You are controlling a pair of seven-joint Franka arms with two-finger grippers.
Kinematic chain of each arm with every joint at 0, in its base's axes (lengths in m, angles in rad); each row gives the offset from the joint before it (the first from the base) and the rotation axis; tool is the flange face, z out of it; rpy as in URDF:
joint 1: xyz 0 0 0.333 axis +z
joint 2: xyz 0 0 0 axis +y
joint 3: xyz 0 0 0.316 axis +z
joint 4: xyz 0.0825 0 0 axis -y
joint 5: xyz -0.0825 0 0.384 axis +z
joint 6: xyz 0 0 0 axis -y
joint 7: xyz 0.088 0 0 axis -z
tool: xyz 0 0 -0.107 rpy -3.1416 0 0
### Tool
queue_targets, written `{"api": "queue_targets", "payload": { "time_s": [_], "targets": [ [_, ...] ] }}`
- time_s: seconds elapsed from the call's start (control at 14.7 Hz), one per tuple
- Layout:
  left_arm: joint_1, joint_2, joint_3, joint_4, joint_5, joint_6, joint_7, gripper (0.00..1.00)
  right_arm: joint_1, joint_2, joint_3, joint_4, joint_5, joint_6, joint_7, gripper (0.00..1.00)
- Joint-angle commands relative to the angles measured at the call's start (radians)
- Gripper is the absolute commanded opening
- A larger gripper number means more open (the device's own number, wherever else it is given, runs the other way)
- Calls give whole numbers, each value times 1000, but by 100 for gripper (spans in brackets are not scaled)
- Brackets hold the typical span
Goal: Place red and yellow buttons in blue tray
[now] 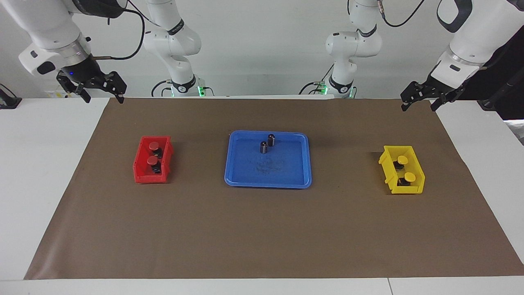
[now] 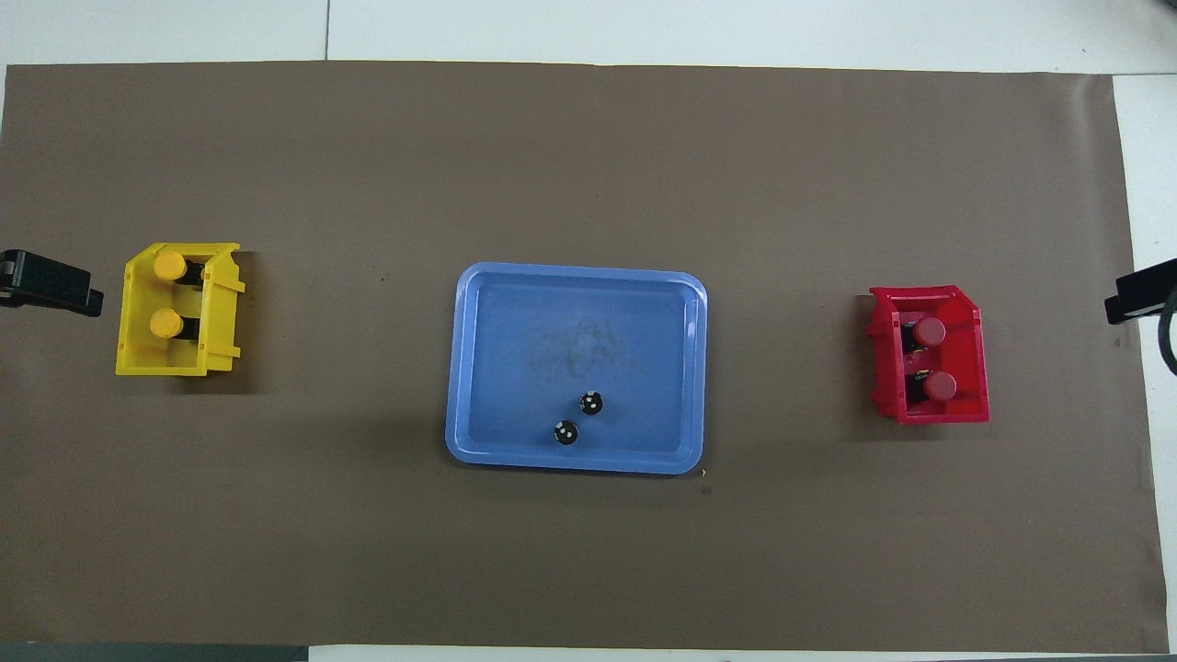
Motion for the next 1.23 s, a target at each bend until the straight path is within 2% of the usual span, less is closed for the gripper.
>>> {"api": "queue_targets", "payload": {
  "time_s": [0.0, 0.07, 0.2, 0.41, 0.48, 0.68, 0.89, 1.02, 1.16],
  "targets": [
    [5, -17, 0, -11, -13, -11, -10, 100, -3, -25, 1, -34, -5, 27, 0, 94],
    [5, -17, 0, -11, -13, -11, -10, 100, -3, -23, 1, -33, -5, 37, 0, 85],
    [5, -17, 0, -11, -13, -11, -10, 100, 6, -28, 1, -83, -1, 103, 6, 77],
    [5, -17, 0, -11, -13, -11, -10, 100, 17, -98, 3, -343, 53, 363, 9, 74],
    [5, -17, 0, -11, -13, -12, -10, 100, 18, -95, 6, -396, 56, 435, 10, 73],
    [5, -17, 0, -11, -13, -11, -10, 100, 32, -7, 8, -424, 56, 537, 3, 73],
    [5, -17, 0, -11, -13, -12, -10, 100, 32, 14, 8, -540, 56, 713, 3, 67],
    [5, -17, 0, -11, -13, -12, -10, 100, 35, 20, 8, -585, 56, 767, 0, 62],
    [5, -17, 0, -11, -13, -12, -10, 100, 32, 38, 8, -597, 56, 793, 0, 61]
  ]
}}
